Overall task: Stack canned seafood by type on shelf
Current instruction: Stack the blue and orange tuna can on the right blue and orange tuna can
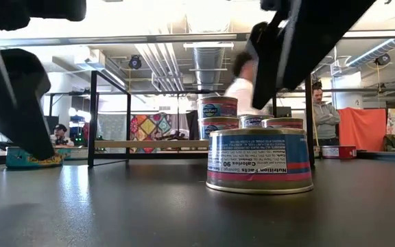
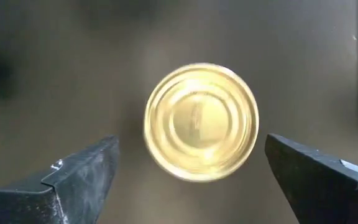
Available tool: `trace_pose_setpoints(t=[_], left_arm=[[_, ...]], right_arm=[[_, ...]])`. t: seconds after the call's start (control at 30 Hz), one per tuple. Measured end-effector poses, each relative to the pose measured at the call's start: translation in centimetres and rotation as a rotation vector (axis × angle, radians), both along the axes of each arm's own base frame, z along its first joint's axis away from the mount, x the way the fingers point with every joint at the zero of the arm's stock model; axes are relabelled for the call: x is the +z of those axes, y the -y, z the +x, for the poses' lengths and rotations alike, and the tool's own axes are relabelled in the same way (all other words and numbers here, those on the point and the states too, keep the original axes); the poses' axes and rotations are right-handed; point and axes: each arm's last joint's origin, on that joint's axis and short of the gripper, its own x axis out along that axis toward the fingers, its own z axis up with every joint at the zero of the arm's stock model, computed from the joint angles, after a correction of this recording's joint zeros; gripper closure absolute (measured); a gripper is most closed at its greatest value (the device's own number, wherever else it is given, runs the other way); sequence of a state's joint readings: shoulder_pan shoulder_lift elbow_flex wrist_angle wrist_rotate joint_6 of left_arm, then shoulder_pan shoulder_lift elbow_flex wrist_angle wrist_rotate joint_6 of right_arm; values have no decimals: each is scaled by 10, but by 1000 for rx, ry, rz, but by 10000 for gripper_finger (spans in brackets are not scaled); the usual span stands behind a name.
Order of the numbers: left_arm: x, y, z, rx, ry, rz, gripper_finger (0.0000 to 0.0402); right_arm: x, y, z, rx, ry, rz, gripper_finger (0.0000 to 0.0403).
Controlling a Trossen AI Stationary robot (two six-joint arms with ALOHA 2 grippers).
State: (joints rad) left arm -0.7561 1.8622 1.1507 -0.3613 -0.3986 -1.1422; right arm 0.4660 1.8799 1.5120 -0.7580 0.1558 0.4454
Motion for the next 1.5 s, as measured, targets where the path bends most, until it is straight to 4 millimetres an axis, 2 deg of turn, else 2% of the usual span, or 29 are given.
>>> trace_pose_setpoints(t=[0.2,0.37,0.6,0.7,0.93,1.23,1.5], left_arm=[[0,0,0,-4,3,4,3],[0,1,0,7,4,-5,3],[0,3,-2,16,11,-26,3],[3,9,-2,21,74,-17,3],[27,28,-9,62,260,150,3],[38,22,-18,-67,98,395,3],[37,19,-20,-50,74,401,3]], right_arm=[[-12,9,12,-30,2,7,3],[-27,7,23,0,21,32,3],[-48,6,25,20,-30,0,3],[-49,6,24,19,-45,-7,3],[-50,8,19,20,-94,-29,3],[-58,11,14,18,-141,0,5],[-60,12,12,14,-153,1,37]])
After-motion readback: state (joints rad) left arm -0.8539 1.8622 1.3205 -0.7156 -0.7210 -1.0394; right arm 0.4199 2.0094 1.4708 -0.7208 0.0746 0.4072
